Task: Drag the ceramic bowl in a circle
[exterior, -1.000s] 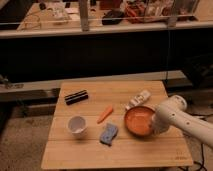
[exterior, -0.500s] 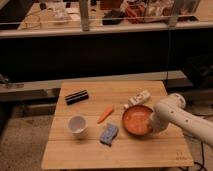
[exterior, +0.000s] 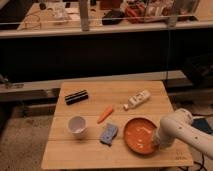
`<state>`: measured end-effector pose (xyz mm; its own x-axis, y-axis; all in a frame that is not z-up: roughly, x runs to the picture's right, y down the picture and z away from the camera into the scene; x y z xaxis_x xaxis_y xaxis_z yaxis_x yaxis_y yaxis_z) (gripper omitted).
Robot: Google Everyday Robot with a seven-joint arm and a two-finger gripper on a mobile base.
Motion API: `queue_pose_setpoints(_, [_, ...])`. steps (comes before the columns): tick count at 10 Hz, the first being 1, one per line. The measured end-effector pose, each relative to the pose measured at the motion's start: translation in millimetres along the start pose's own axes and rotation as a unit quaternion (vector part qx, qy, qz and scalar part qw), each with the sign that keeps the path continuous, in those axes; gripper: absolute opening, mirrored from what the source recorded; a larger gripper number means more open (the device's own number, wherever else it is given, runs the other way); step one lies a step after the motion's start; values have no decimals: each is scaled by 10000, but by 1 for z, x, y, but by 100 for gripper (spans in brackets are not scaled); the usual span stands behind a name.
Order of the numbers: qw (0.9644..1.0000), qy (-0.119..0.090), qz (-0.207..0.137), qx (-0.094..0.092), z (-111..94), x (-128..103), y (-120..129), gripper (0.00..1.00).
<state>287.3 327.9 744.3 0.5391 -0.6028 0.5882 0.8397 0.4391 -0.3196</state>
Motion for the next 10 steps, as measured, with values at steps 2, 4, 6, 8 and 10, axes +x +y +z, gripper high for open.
queue_pose_setpoints(2, [9999,77,72,-69,-5,9,35,0])
queue_pose_setpoints(4, [9986,265,453,-87,-17,31,73,0])
queue_pose_setpoints(6, [9935,498,1023,-37,-34,59,115,0])
queue_pose_setpoints(8, [9882,645,1382,144,-45,86,133,0])
queue_pose_setpoints(10, [9871,663,1420,321,-46,106,135,0])
